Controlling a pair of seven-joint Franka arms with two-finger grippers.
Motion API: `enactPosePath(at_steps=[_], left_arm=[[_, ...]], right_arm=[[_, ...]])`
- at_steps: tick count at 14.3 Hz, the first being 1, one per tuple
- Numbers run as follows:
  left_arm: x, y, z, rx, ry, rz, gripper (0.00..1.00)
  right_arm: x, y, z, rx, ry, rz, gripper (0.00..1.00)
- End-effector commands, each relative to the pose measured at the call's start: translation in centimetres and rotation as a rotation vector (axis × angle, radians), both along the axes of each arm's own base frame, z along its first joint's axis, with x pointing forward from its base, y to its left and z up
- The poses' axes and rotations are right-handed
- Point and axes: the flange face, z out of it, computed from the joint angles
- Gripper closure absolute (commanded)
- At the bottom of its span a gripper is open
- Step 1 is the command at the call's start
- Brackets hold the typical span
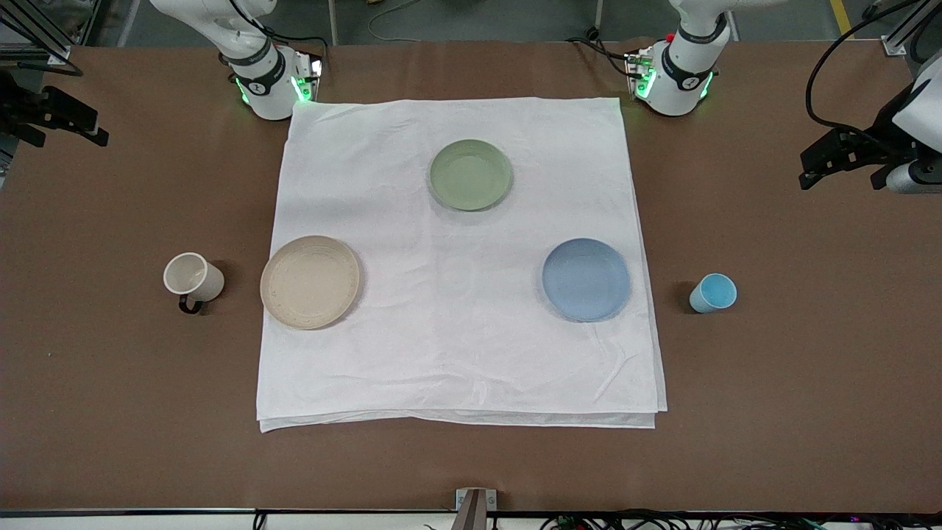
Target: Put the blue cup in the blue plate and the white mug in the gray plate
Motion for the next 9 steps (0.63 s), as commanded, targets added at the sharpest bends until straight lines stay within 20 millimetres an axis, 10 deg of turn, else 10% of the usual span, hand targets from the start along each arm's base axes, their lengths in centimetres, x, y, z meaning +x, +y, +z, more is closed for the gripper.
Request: enactPosePath(at_steps=[1,6,9], left_arm=[[0.0,0.6,0.5,0.013,0.0,0.004,0.0],[3.3,2.4,-4.9,0.014,0.073,0.021,0.0],[5.7,3.8,-11.9,0.008,0.092,0.04,0.0]], right_arm=[[-0.6,0.1,0.0,-0.039,-0.021,0.018,0.0],[-0.6,-0.3,0.4,-0.039,-0.007,0.025,0.0],[2.9,-1.0,-2.9,-0.045,0.007,0.014,0.0]])
